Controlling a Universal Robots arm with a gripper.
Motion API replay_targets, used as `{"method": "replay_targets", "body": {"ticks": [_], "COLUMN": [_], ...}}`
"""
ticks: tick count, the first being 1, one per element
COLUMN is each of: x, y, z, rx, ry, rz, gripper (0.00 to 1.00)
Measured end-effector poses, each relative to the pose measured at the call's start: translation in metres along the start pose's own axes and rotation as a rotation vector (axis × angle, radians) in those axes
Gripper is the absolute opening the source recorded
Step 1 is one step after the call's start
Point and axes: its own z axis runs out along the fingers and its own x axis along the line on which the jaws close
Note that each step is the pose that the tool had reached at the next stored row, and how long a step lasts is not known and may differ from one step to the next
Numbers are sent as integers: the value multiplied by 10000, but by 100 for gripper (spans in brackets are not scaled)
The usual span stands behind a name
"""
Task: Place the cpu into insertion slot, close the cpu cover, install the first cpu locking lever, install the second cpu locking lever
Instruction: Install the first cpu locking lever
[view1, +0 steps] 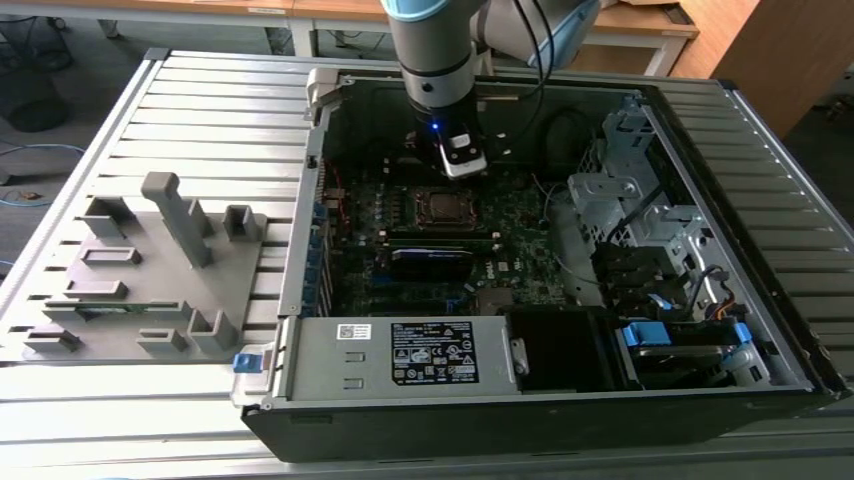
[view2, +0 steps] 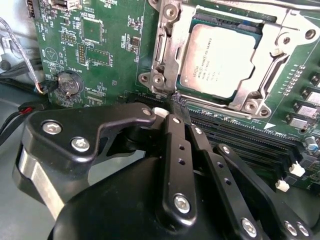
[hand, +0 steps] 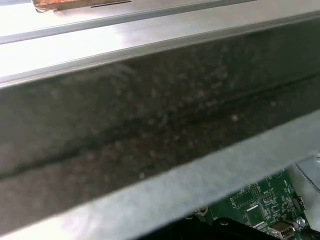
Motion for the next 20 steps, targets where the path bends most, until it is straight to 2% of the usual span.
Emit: {"method": "replay_targets", "body": {"ticks": [8,16,20], "x": [-1,-30,-34], "y": [1,29,34], "z": [5,-144,-163], "rx": [-6,-1,-5], "ry": [-1,0,-1], "rz": [0,0,0], "gripper": [11,11,11]}}
